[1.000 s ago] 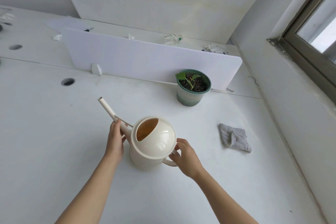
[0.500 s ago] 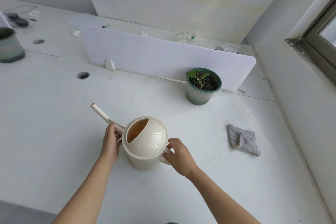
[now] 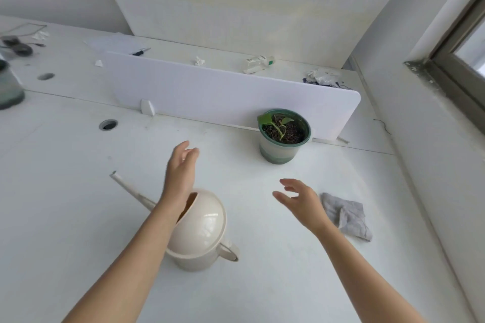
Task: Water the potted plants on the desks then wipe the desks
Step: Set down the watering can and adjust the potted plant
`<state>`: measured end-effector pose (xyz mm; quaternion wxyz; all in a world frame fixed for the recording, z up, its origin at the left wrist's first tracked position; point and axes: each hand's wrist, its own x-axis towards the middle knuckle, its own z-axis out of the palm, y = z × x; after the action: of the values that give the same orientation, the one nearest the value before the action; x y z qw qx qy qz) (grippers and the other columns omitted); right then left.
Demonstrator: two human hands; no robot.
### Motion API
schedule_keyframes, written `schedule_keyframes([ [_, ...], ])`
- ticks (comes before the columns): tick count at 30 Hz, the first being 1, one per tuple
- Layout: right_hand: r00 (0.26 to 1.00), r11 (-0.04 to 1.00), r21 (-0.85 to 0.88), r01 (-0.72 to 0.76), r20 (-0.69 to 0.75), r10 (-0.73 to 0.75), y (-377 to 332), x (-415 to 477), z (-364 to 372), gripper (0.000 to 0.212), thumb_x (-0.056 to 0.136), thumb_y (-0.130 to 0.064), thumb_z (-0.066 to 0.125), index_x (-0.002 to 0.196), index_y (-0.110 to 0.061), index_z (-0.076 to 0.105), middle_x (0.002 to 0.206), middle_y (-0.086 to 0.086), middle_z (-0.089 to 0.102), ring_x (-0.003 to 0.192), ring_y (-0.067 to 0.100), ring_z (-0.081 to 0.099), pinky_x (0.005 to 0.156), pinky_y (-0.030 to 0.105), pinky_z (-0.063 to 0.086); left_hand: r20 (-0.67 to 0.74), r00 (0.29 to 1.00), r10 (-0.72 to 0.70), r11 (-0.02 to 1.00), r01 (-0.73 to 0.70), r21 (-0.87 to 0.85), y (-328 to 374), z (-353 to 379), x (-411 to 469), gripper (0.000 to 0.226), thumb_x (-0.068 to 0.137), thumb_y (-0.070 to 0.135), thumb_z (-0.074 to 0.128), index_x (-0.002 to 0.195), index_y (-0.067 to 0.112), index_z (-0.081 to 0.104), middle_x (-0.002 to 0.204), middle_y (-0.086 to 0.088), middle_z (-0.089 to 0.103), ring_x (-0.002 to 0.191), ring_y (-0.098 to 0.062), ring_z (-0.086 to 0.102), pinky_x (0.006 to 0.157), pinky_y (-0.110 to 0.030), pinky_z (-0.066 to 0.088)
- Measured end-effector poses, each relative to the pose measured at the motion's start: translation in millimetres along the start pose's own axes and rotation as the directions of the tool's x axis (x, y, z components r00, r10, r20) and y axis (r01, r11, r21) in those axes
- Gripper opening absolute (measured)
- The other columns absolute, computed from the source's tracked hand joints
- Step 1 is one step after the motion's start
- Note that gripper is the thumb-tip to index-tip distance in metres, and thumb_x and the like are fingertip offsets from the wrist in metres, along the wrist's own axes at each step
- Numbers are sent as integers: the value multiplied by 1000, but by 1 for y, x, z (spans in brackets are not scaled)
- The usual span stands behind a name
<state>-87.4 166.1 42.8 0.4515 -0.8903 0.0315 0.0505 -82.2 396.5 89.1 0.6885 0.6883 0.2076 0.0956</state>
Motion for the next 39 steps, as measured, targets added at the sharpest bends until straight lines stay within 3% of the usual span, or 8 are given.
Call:
schedule_keyframes([
  [4, 993, 993, 105, -55, -102, 65, 8, 29, -31, 32, 87, -21, 59, 115, -5, 59, 120, 7, 62, 105, 16, 56, 80, 23, 38, 172, 985, -2, 999, -5, 42, 10, 65, 23, 29, 94, 17, 45, 122, 12, 52, 110, -3, 52, 105, -18, 51, 98, -34, 40],
  [8, 966, 969, 215, -119, -202, 163, 19, 61, -44, 32, 93, -23, 48, 117, -4, 58, 123, 11, 60, 100, 12, 50, 84, 22, 34, 183, 983, -23, 1000, 25, -10, 12, 123, 58, 27, 93, 14, 44, 115, 5, 56, 101, -5, 56, 97, -19, 51, 78, -28, 42],
  [12, 934, 942, 309, -132, -279, 222, 29, 101, -47, 34, 95, -20, 42, 124, -5, 53, 131, 10, 54, 107, 12, 47, 88, 20, 32, 123, 988, -95, 995, 92, 23, -9, 164, 94, 30, 95, 16, 40, 117, 3, 55, 123, -17, 56, 114, -29, 50, 95, -34, 39],
  [15, 921, 874, 469, -125, -272, 278, 35, 128, -41, 36, 95, -17, 42, 130, -9, 47, 138, 6, 48, 111, 12, 44, 93, 23, 32, 171, 976, -135, 990, 125, 66, -34, 180, 117, 33, 98, 21, 34, 124, 9, 49, 118, -4, 48, 115, -18, 44, 95, -26, 32],
  [18, 927, 808, 581, -99, -240, 287, 40, 149, -29, 43, 96, -18, 39, 139, -10, 35, 147, 4, 37, 129, 13, 37, 102, 21, 28, 225, 952, -206, 978, 206, 25, -52, 194, 138, 46, 98, 35, 27, 134, 12, 44, 140, 0, 44, 131, -16, 38, 113, -36, 27],
  [23, 954, 787, 615, -56, -199, 223, 42, 162, -6, 50, 98, -20, 34, 145, -15, 21, 152, -1, 28, 134, 6, 28, 101, 12, 25, 341, 912, -229, 960, 270, -79, -66, 212, 144, 62, 89, 58, 23, 130, 21, 51, 138, 0, 51, 129, -15, 43, 115, -40, 27],
  [31, 949, 767, 631, -113, -161, 272, 35, 179, -25, 52, 99, -32, 28, 146, -16, 14, 156, -4, 16, 139, 3, 17, 102, 13, 15, 330, 926, -183, 967, 230, -108, -71, 202, 125, 41, 99, 39, 13, 121, 31, 47, 135, 3, 50, 130, -11, 40, 113, -32, 24],
  [39, 919, 786, 614, -70, -266, 290, 31, 157, 0, 52, 97, -26, 35, 145, -15, 19, 150, -2, 28, 122, -2, 29, 99, 15, 22, 377, 898, -227, 959, 274, -75, -63, 200, 134, 51, 98, 43, 12, 125, 20, 50, 129, -1, 55, 123, -12, 46, 110, -36, 29],
])
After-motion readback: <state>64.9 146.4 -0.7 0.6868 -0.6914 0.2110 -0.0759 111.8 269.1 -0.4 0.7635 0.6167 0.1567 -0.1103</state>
